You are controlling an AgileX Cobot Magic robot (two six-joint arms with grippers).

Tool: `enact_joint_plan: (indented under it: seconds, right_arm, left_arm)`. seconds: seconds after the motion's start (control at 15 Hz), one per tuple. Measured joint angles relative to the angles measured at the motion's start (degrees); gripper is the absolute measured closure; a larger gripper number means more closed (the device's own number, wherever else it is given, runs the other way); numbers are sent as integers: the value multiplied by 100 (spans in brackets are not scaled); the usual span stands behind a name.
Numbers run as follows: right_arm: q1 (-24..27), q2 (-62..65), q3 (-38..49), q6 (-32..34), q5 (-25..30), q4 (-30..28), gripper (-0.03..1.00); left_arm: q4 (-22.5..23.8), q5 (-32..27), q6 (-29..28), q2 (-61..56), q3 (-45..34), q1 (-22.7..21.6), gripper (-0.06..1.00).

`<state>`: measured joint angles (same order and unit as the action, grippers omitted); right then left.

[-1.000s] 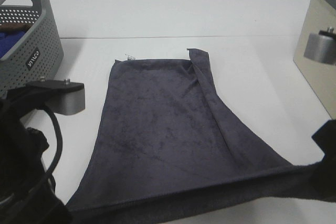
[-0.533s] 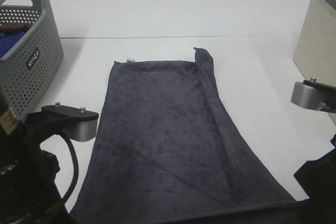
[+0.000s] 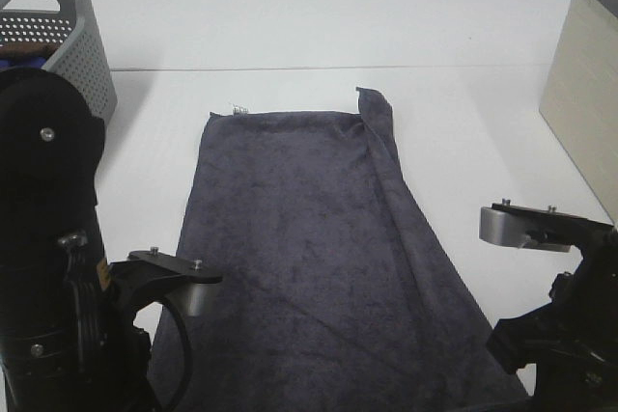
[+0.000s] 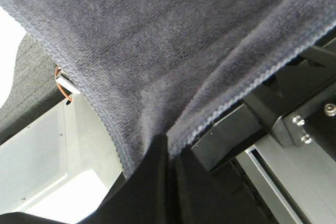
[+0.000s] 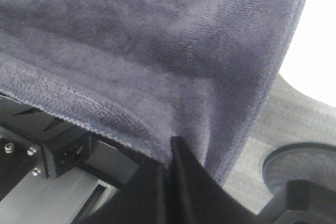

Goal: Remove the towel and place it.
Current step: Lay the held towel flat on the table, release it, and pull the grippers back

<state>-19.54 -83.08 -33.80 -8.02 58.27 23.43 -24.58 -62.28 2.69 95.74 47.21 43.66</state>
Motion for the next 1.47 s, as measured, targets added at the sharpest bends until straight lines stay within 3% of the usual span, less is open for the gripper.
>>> enact_joint_plan:
  seconds: [0.4, 0.6, 0.67, 0.8, 0.87, 1.0, 1.07, 1.27, 1.47]
  right_arm:
    - [23, -453, 0, -149, -229, 69, 93]
    - [34, -458, 166, -367, -269, 166, 78]
    - [34, -458, 223, -418, -269, 292, 70]
    - [34, -458, 258, -430, -292, 447, 50]
    - [34, -458, 258, -435, -292, 476, 46]
    - [34, -458, 264, -435, -309, 493, 37]
    - [34, -453, 264, -447, -309, 481, 36]
    - [40, -241, 264, -539, -464, 367, 35]
    - [40, -17, -126, -149, -533, -63, 35]
  left_arm:
    - [-120, 166, 57, 418, 6, 0, 94]
    - [-424, 602, 92, 453, 6, -6, 94]
    - [-716, 791, 212, 453, 6, -6, 89]
    - [-1306, 968, 567, 453, 6, -6, 64]
    - [-1387, 968, 607, 453, 6, -6, 55]
    - [-1473, 837, 676, 453, 6, -6, 26]
    - [-1473, 745, 716, 453, 6, -6, 20]
    - [-1352, 670, 739, 453, 92, -6, 16]
    - [-642, 521, 739, 453, 762, -6, 16]
